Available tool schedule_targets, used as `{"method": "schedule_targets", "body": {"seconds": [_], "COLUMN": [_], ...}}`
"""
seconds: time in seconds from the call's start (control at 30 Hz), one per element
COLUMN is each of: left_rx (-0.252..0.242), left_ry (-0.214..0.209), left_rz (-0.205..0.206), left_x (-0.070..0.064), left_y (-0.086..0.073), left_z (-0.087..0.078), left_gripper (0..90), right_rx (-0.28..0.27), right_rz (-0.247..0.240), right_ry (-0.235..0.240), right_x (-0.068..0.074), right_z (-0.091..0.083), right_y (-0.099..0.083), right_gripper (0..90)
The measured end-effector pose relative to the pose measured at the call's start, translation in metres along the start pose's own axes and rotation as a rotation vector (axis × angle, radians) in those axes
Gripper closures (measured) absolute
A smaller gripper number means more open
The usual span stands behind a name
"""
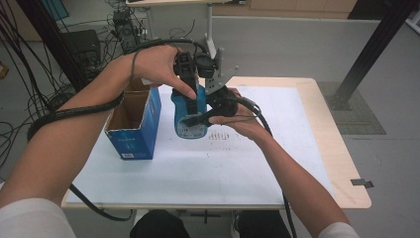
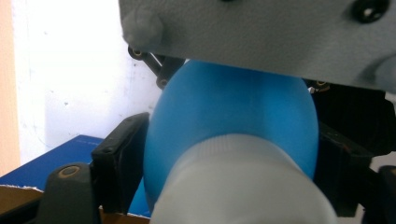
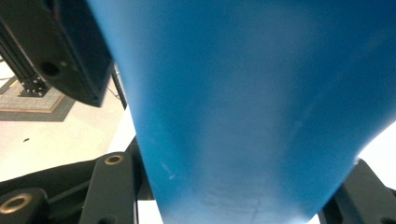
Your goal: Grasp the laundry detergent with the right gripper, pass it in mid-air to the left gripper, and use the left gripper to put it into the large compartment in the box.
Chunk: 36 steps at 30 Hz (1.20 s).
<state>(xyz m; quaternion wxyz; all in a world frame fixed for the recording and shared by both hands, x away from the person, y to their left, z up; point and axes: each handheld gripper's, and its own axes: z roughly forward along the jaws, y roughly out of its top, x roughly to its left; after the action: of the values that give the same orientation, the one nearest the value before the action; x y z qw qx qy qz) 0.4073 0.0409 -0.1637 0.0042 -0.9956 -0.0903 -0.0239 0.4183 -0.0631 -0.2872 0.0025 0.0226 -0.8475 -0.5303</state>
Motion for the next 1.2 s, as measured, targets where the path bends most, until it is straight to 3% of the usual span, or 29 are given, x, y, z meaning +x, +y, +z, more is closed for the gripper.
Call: {"method": "schedule_targets", "body": {"seconds": [0.37,1.2], "left_rx": [0.013,0.023], "left_ry": [-0.004,-0.016], "left_rz": [0.007,-0.001], "left_x": [-0.0009,-0.0008], "left_y": [0.0007,0.001], "left_z": [0.0017,0.0047], "left_gripper": [36.0,37.0], "right_rx": [0.0,0.003], "right_rz": [-0.017,-0.019], "right_ry": [0.006,0.009], "right_x": [0.0013,0.0023], "right_z": [0.0015,0.0038], "right_y": [0.0009,-0.0007], "right_gripper": [43.6,43.4]}}
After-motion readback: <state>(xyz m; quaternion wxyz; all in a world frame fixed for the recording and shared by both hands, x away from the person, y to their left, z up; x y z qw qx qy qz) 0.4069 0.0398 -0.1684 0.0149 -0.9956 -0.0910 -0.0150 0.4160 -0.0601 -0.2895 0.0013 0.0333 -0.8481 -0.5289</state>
